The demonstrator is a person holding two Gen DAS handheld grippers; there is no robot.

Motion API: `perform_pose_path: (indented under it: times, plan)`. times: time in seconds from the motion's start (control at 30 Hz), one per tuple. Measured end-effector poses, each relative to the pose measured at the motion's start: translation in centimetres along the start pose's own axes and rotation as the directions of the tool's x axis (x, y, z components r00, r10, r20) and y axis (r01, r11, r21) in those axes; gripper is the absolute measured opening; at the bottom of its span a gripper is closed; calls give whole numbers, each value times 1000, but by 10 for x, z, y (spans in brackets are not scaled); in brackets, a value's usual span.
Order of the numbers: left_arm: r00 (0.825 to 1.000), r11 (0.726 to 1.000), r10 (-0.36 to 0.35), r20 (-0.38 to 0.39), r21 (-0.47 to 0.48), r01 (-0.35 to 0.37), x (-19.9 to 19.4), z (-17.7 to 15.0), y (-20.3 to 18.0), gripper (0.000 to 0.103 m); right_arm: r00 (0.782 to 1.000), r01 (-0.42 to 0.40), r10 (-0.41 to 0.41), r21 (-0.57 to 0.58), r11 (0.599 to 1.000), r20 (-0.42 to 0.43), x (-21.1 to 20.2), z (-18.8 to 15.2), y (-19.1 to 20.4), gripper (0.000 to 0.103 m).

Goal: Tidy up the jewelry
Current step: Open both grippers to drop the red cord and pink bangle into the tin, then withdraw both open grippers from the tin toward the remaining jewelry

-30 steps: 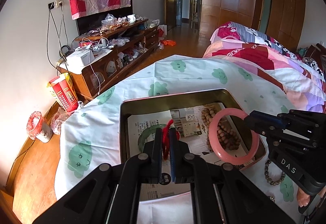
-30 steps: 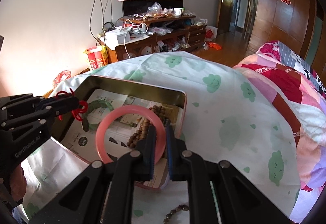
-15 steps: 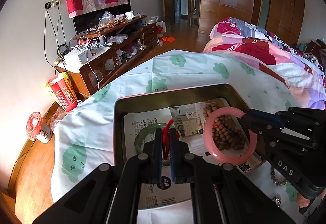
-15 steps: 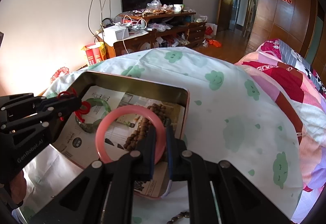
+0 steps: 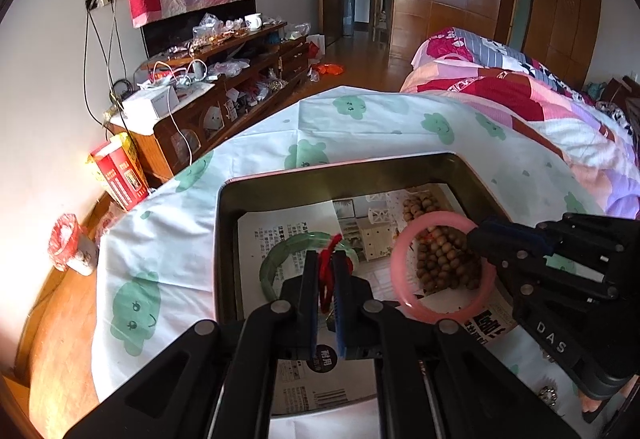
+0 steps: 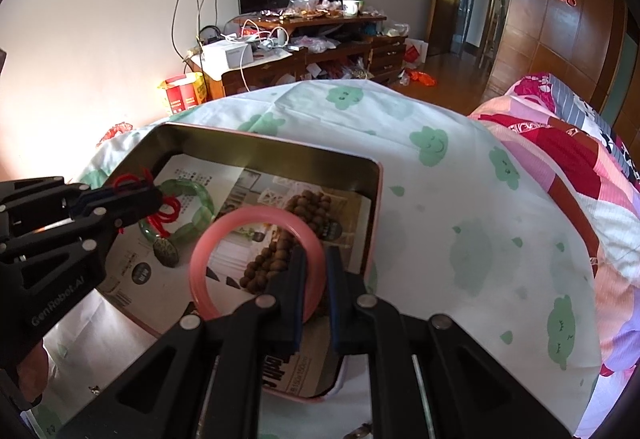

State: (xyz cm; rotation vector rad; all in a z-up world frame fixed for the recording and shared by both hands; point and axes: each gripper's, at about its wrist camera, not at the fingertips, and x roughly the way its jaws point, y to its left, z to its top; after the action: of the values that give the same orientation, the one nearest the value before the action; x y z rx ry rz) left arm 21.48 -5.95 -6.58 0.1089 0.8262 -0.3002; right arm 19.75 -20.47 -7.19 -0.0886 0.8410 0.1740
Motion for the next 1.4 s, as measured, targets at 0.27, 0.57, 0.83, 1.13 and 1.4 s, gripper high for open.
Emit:
perform_pose_path:
  times: [0.27,0.57,0.83,1.13,1.4]
  plan:
    - [997,998,56,59,-7,-56,-16,-3,1,83,1000,-26,26,12,1000,12,-5,-1,-1,16]
    - [998,999,36,50,-40,-34,-33,-17,9,86,999,-42,42,28,999,31,-29,-9,-6,28]
    - [999,998,20,34,-66,-18,-54,-51,7,86,1000,-22,21,48,999,14,-49,-34,-15,42]
    - [1000,997,-13,-25,-78,11,-63,-87,-10,86,1000,20,-22,137,990,8,-80,-84,-38,45]
    - [1000,999,-11,-28,-45,10,-74,-104,-27,86,998,55,-54,241,969,-13,-99,-126,-60,45]
